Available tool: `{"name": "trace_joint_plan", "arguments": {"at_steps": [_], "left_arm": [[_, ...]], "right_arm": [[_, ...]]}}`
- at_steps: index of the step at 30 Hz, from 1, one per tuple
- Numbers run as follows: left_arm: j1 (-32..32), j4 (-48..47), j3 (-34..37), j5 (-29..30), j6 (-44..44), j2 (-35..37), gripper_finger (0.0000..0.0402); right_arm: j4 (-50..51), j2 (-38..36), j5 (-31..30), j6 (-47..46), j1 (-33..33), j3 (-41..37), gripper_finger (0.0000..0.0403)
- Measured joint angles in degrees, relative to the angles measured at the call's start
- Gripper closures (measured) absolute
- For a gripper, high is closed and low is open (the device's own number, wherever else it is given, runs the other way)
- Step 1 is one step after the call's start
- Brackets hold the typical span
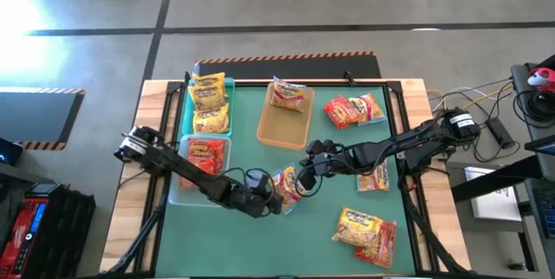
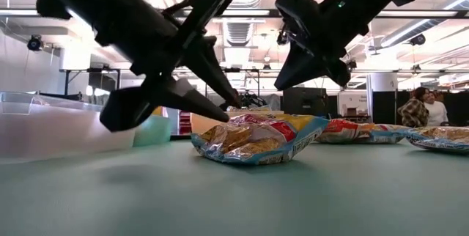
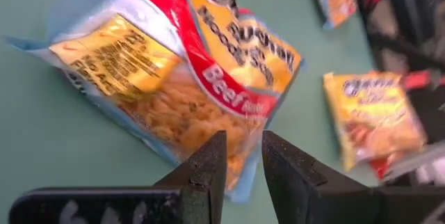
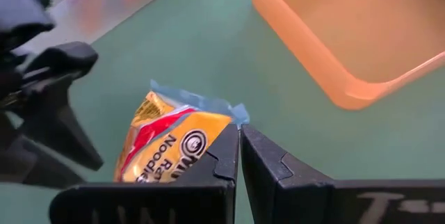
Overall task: Sort Maruchan noodles
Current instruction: Put the blue noodle pack into the orange bin
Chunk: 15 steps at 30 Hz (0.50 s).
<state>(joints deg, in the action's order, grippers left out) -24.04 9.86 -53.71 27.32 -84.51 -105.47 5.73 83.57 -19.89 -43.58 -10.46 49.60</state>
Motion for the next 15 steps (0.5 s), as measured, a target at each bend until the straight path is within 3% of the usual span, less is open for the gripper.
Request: {"name": "trace_joint_plan", "arguments": {"at_steps": [8, 15], "left_arm": [[0.84, 2.57, 3.55, 1.91, -6.76, -0.13, 0.0327], [1.63, -0.99, 3.93, 1.97, -7.81, -0.15, 0.0327]], "right_arm": [[-0.26, 0.0, 0.84, -0.04, 0.0, 0.0, 0.0394], [-0.34, 0.0, 0.84, -0.01, 0.0, 0.0, 0.0394]]}}
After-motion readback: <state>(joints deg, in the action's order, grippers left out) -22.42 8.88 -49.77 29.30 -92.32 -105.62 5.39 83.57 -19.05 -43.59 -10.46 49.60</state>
